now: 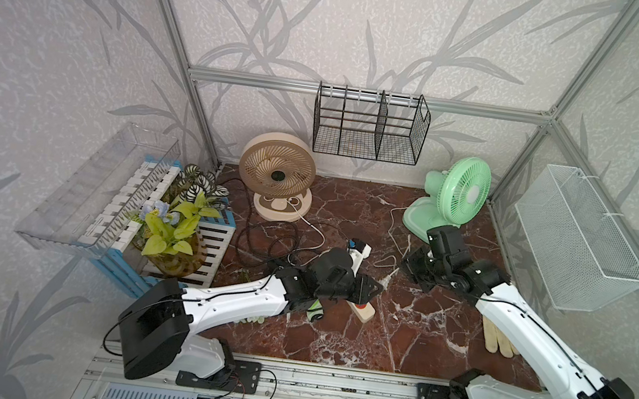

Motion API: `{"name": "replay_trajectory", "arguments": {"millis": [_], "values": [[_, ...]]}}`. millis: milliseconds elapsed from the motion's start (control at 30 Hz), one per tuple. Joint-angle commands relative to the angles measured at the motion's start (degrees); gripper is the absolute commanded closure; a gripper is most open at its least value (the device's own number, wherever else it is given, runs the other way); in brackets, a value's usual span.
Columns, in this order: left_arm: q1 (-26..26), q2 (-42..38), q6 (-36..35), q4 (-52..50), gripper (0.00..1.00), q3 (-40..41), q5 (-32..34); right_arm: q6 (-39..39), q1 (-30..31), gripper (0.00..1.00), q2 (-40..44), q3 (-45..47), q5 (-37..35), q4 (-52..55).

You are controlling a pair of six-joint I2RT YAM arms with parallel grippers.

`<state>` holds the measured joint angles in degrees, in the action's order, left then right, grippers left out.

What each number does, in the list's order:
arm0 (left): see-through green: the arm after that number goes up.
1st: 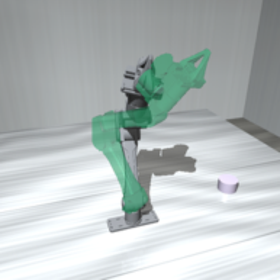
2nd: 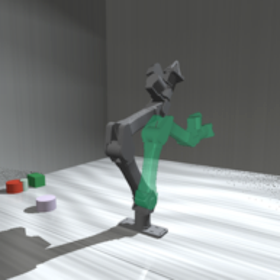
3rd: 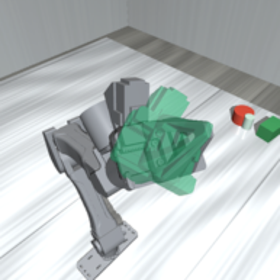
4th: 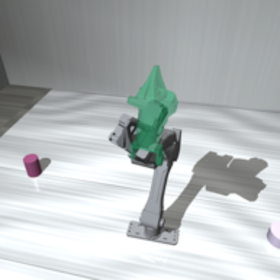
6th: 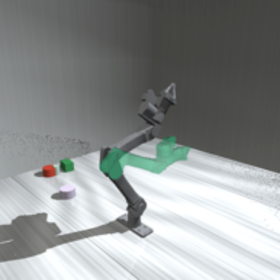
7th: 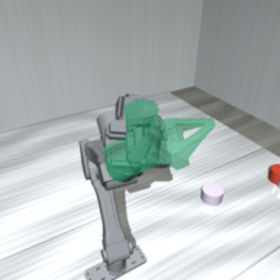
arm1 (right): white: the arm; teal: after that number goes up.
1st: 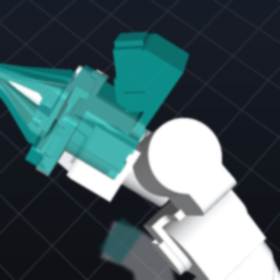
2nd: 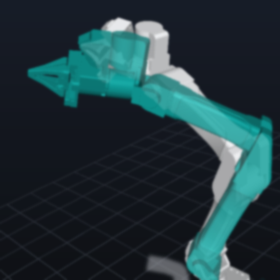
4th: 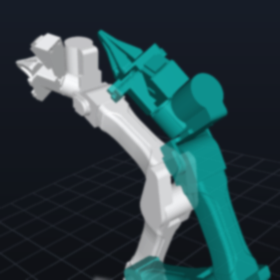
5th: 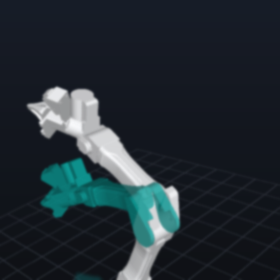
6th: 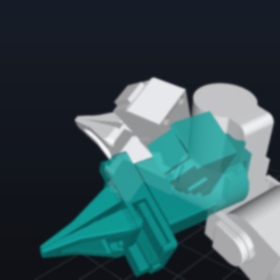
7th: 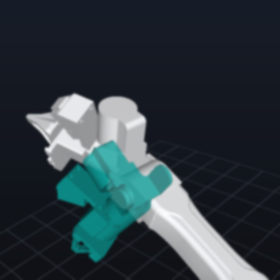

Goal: Plug the desk fan into the power strip
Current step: Pick up the plug from the center of the board.

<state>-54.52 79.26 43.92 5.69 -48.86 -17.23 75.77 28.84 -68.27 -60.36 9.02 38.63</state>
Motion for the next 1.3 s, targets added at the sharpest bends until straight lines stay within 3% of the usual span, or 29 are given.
{"name": "replay_trajectory", "arguments": {"millis": [0,200,367,567,733,867,933,1133,1267], "values": [[-0.43,1.21,-2.13,-0.03,0.66,-1.99,-0.89,0.83,0.34,1.00,0.35,-1.19,0.49,-0.60],[-0.42,2.92,-3.19,-1.34,0.76,-3.71,-0.52,1.48,0.43,1.00,0.72,-0.35,1.54,-1.41],[-0.45,3.11,-3.47,-1.44,0.78,-3.97,-0.89,1.79,0.43,1.00,0.94,-0.11,1.93,-1.70],[-0.33,2.76,-4.55,-2.05,1.00,-3.96,-1.02,0.65,0.43,1.00,1.40,0.16,2.62,-3.13],[0.89,2.09,-6.37,-3.28,1.00,-4.39,-2.47,-6.42,0.43,0.99,3.36,2.27,4.39,-8.85],[3.98,0.61,-7.56,-3.41,1.00,-3.91,-8.62,-16.91,-0.18,0.70,7.68,7.12,8.06,-17.13],[6.04,-0.44,-8.48,-3.50,1.00,-3.43,-12.77,-21.86,-2.57,0.53,10.32,10.95,14.93,-22.10],[11.57,-2.80,-8.46,-0.83,1.00,-0.46,-23.56,-20.59,-11.32,0.36,12.81,20.26,40.16,-39.79],[12.58,-3.50,-8.55,-0.22,1.00,-0.20,-27.57,-20.78,-12.68,0.24,11.60,20.82,49.28,-43.87]]}}
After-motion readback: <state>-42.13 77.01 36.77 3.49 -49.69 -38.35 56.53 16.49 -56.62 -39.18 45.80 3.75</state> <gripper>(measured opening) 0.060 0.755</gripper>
